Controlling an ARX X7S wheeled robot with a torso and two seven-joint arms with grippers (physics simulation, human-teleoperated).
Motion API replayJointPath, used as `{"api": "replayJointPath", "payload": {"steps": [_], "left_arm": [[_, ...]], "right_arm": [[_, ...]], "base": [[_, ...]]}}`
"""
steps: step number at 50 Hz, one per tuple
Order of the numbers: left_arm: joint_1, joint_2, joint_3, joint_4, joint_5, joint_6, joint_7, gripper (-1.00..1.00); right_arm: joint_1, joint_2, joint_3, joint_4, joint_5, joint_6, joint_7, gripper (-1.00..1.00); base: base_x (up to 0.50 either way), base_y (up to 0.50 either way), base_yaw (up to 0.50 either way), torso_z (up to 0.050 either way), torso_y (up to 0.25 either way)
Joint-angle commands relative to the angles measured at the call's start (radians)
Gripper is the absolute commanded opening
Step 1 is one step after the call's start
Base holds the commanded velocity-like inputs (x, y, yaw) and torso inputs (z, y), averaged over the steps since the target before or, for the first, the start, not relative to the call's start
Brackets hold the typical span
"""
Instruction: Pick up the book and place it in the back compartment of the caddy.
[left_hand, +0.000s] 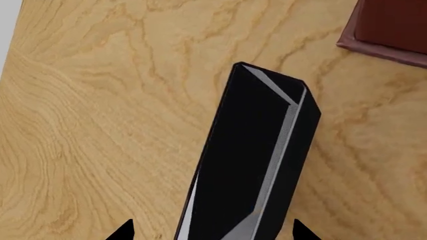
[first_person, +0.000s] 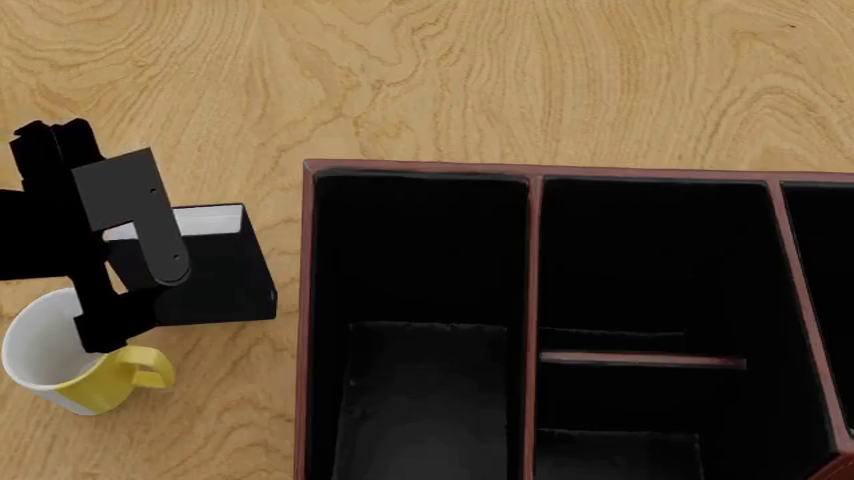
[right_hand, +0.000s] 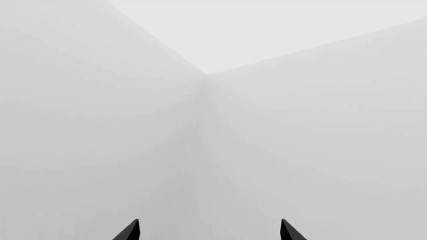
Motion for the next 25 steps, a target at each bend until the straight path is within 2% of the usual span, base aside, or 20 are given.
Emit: {"api": "replayJointPath", "payload": {"steps": [1,2,11,25], "left_arm": [[0.0,0.004,-0.008,-0.009,0.0,0.012,-0.013,1.0],[-0.001,0.004,-0.01,-0.01,0.0,0.018,-0.016,-1.0],[0.003,-0.011,-0.009,0.02,-0.002,0.0,-0.014,-1.0],[-0.007,0.008,-0.019,-0.012,-0.004,0.025,-0.019,-1.0]], "right_arm": [[0.001,0.007,-0.007,0.001,-0.001,0.0,0.006,1.0],[0.001,0.008,-0.008,0.001,-0.001,-0.001,0.006,1.0],[0.005,0.006,-0.012,0.001,-0.002,-0.001,0.003,1.0],[0.008,-0.003,-0.012,-0.001,-0.006,0.001,-0.002,1.0]], "base": [[0.0,0.0,0.0,0.0,0.0],[0.0,0.0,0.0,0.0,0.0],[0.0,0.0,0.0,0.0,-0.002],[0.0,0.0,0.0,0.0,-0.005]]}}
